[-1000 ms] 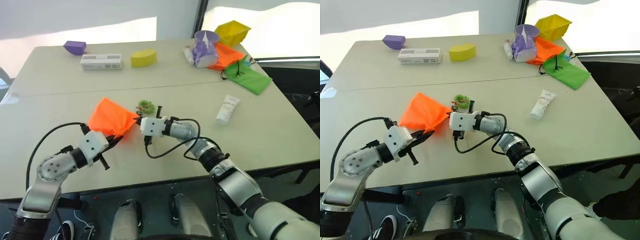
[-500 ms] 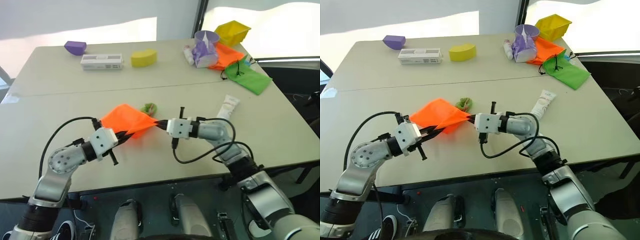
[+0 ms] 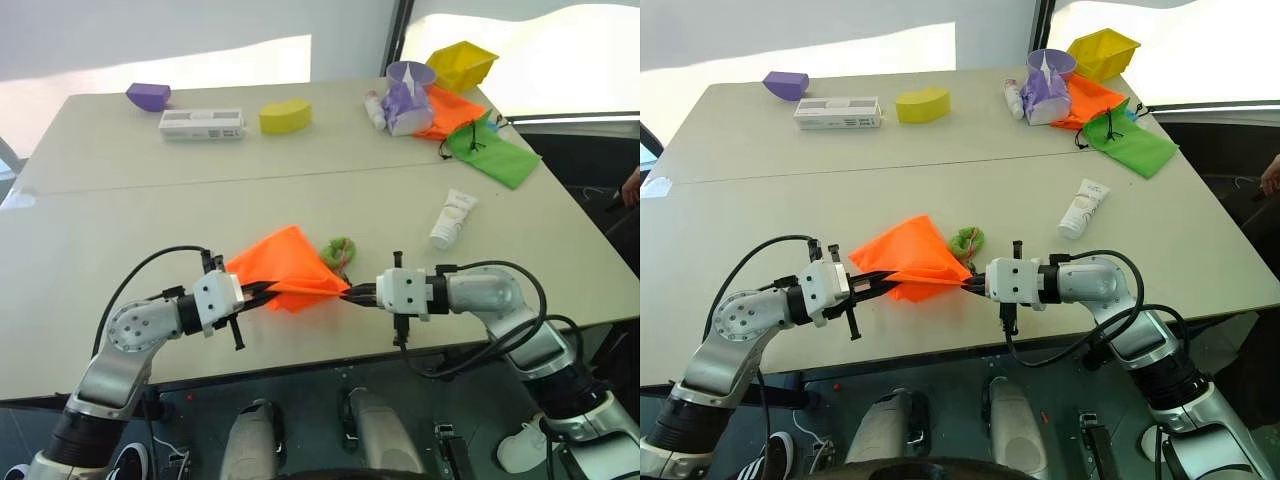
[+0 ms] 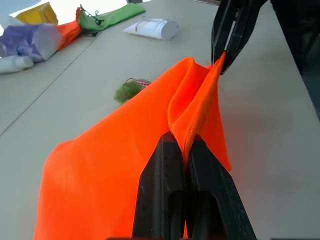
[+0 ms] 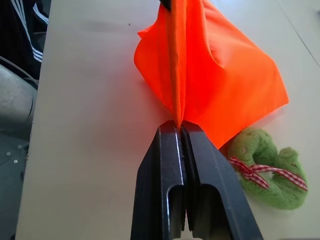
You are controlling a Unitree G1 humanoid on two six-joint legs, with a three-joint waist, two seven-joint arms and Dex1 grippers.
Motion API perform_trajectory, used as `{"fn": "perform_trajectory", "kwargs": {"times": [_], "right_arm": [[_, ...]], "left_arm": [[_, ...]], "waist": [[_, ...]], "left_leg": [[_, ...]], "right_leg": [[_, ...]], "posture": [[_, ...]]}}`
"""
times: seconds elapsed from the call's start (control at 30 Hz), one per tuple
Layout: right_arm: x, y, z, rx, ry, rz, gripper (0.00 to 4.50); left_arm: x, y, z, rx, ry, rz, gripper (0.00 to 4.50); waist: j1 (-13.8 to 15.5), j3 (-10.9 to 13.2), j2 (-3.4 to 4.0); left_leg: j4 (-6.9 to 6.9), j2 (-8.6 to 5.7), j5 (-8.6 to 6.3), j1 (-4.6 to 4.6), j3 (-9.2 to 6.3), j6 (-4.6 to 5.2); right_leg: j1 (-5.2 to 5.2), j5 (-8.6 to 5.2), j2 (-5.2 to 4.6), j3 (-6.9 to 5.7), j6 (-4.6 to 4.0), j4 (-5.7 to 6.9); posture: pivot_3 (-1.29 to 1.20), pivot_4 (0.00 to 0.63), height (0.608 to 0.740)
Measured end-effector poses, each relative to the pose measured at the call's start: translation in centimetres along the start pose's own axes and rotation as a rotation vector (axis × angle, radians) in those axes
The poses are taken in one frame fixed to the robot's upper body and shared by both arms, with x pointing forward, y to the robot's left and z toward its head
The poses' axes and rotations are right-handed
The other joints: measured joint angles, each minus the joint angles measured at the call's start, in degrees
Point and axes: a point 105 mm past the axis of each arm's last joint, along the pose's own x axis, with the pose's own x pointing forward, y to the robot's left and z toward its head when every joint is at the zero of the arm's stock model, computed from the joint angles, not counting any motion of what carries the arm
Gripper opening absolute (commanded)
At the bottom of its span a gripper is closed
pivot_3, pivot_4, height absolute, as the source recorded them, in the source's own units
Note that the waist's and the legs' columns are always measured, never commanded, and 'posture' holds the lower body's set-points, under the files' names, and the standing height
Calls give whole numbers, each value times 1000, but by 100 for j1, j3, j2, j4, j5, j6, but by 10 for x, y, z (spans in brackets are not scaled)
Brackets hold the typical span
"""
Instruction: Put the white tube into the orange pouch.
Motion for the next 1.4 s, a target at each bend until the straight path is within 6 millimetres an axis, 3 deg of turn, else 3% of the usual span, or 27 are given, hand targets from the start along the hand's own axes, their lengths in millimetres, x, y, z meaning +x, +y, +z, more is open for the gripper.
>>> {"fn": "perform_trajectory", "kwargs": {"times": [0.2,0.3,0.4,1.0,1.23,1.33,1.4], "right_arm": [[26,-5,-3,-22,2,1,33],[27,-5,-5,-30,8,16,33],[18,-9,-7,-74,25,28,33],[-12,3,-4,-66,68,128,33],[-14,-10,-10,-98,94,64,33],[-20,-15,-14,-71,120,45,851],[-32,-23,-17,-38,150,17,1863]], "left_arm": [[-15,-9,-7,-95,45,3,0],[-14,-12,2,-171,12,4,0],[-7,-11,13,-188,-26,35,0],[4,-30,6,-317,2,-69,0],[14,-34,8,-440,-20,-112,0],[18,-38,8,-476,-29,-123,0],[18,-40,6,-496,-18,-133,0]], "waist": [[8,1,2],[46,1,2],[80,1,2],[171,2,3],[170,1,2],[178,2,2],[182,2,2]], "left_leg": [[-1,3,0,-11,-8,0],[-1,0,0,-16,-5,1],[-1,-7,0,-16,2,1],[-1,-5,0,-12,-7,0],[1,-13,0,-11,-8,1],[1,-13,1,-12,-8,1],[0,-13,1,-12,-10,2]], "right_leg": [[-5,2,-3,-10,-4,-9],[-4,8,-11,-10,-15,-11],[1,8,-16,-7,-14,-19],[0,-3,-10,-10,3,-22],[3,-3,-8,-10,4,-22],[2,-2,-4,-10,2,-21],[3,0,-2,-10,-1,-21]], "posture": [[0,150,740],[0,150,740],[0,150,740],[0,150,740],[0,150,740],[0,150,740],[0,150,740]]}}
